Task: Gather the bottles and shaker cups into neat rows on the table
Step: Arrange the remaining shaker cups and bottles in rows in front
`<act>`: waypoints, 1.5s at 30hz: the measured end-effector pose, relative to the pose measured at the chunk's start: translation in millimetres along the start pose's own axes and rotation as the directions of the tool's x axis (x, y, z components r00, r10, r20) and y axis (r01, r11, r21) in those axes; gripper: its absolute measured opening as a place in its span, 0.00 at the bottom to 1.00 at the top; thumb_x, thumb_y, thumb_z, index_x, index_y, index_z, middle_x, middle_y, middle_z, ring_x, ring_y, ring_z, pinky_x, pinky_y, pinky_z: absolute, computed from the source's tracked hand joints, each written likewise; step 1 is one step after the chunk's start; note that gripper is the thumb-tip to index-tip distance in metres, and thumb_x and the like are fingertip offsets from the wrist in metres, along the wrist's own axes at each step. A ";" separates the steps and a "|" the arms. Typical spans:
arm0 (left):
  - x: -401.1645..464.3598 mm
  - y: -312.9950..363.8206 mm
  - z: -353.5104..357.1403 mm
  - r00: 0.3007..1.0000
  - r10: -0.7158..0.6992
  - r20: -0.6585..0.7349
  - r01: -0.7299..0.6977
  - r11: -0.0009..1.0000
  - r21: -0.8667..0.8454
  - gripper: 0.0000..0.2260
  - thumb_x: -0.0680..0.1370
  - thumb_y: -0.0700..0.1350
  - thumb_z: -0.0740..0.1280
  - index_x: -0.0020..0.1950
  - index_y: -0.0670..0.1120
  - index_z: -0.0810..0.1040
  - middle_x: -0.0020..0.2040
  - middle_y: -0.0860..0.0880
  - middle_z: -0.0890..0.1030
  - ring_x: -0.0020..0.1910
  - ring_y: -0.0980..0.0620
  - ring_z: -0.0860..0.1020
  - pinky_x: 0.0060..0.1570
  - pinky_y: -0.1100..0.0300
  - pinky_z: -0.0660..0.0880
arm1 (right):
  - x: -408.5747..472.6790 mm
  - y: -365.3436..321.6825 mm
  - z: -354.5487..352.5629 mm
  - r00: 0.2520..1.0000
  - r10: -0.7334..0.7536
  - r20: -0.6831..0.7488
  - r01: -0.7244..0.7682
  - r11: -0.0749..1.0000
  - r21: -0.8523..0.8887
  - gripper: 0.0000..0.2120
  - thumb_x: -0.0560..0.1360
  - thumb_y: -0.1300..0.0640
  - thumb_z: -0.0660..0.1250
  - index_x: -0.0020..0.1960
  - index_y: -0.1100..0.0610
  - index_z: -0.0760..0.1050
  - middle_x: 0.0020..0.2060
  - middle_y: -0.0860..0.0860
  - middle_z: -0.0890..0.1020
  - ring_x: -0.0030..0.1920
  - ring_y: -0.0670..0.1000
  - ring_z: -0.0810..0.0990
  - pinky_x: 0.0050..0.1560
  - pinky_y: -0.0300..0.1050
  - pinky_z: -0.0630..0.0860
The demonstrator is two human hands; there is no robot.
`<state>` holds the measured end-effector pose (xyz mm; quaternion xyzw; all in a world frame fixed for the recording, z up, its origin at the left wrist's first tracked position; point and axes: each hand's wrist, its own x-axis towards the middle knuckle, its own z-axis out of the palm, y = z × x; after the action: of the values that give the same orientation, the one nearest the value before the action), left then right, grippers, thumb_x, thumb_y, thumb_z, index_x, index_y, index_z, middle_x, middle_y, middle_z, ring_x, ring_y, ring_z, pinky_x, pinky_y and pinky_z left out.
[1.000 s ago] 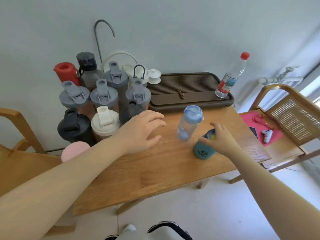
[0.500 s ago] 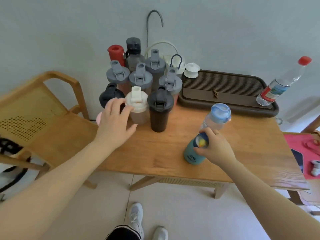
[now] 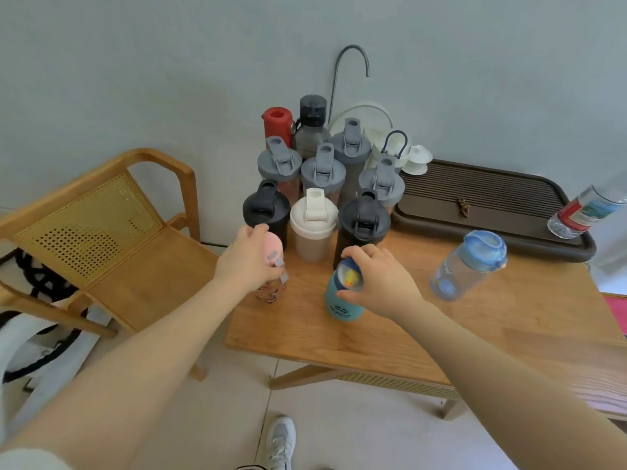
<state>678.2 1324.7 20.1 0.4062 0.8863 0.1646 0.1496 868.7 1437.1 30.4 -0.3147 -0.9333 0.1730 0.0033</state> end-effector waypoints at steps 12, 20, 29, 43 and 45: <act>17.2 -28.8 -6.3 0.967 0.251 0.043 -0.252 0.968 0.018 0.35 0.70 0.51 0.70 0.73 0.49 0.57 0.70 0.48 0.59 0.63 0.46 0.69 0.55 0.53 0.75 | 70.7 -52.0 28.1 0.999 0.015 -0.036 -0.018 0.997 -0.077 0.27 0.70 0.47 0.69 0.64 0.52 0.63 0.60 0.53 0.70 0.60 0.56 0.67 0.51 0.49 0.72; 24.5 -21.6 -10.5 0.950 0.294 0.104 -0.306 0.943 0.129 0.38 0.70 0.55 0.69 0.74 0.49 0.54 0.73 0.47 0.57 0.70 0.45 0.59 0.65 0.51 0.64 | 71.0 -53.3 40.4 0.998 -0.065 0.022 0.069 0.945 -0.321 0.32 0.73 0.45 0.66 0.71 0.55 0.58 0.66 0.55 0.68 0.64 0.57 0.68 0.54 0.50 0.72; 11.8 32.9 -9.3 0.851 0.525 -0.008 -0.522 0.848 0.090 0.32 0.72 0.53 0.68 0.72 0.48 0.60 0.73 0.49 0.61 0.73 0.49 0.55 0.71 0.52 0.57 | 21.2 26.9 -27.1 0.635 -0.094 -0.766 0.103 0.994 -0.037 0.10 0.72 0.54 0.62 0.48 0.59 0.78 0.45 0.53 0.81 0.46 0.55 0.76 0.46 0.48 0.72; -16.0 70.3 22.4 0.854 0.507 -0.118 -0.512 0.859 -0.022 0.24 0.74 0.44 0.68 0.69 0.44 0.67 0.68 0.46 0.68 0.69 0.48 0.64 0.67 0.53 0.61 | -13.9 151.8 -25.0 0.739 0.606 -0.296 -0.508 0.789 0.346 0.35 0.68 0.49 0.73 0.70 0.53 0.61 0.65 0.58 0.69 0.62 0.62 0.68 0.58 0.51 0.68; -20.3 69.3 24.9 0.866 0.486 -0.122 -0.493 0.869 -0.035 0.23 0.74 0.43 0.68 0.68 0.43 0.68 0.68 0.45 0.69 0.69 0.47 0.64 0.66 0.55 0.60 | -18.1 142.0 -22.6 0.776 0.564 -0.285 -0.488 0.821 0.297 0.33 0.67 0.47 0.73 0.67 0.52 0.63 0.60 0.54 0.75 0.61 0.60 0.68 0.53 0.49 0.68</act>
<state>747.3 1355.9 29.1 0.6028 0.7553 0.2481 0.0674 969.0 1539.1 7.4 -0.5879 -0.7672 0.2020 0.1579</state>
